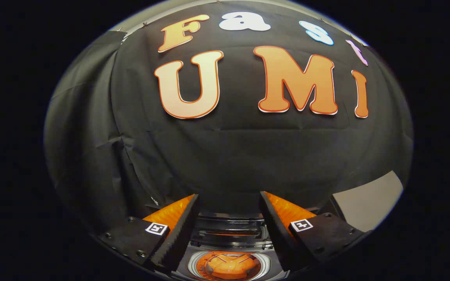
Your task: Put the clothes into the washing machine and then close the washing machine lid.
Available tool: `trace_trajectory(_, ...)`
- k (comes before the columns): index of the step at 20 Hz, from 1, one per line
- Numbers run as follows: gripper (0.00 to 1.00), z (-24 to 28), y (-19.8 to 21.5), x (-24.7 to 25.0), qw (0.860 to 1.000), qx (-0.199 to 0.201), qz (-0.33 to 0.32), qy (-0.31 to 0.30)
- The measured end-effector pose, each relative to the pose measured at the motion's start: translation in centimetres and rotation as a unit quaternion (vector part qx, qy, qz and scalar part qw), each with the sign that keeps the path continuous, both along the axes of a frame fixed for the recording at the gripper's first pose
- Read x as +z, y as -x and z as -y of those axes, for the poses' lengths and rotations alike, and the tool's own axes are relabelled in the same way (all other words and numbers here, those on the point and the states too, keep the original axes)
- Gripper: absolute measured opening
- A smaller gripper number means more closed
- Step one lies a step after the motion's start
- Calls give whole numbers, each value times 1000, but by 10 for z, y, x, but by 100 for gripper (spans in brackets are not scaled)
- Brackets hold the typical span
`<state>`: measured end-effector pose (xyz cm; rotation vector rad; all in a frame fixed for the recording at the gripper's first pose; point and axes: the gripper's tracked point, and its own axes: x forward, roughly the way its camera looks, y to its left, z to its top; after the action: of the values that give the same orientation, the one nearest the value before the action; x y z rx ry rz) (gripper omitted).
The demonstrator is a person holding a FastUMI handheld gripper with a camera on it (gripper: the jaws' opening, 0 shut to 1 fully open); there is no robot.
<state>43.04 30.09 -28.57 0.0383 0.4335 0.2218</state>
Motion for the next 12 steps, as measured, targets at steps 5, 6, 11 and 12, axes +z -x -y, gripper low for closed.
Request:
trace_trajectory(5,99,-6,-30,-35,1000,-8,-24,10)
trace_trajectory(6,99,-6,-34,-44,999,-11,-32,9)
trace_trajectory(11,99,-5,-44,-68,998,-27,-48,16)
trace_trajectory(12,99,-3,-42,-69,998,-31,-48,20)
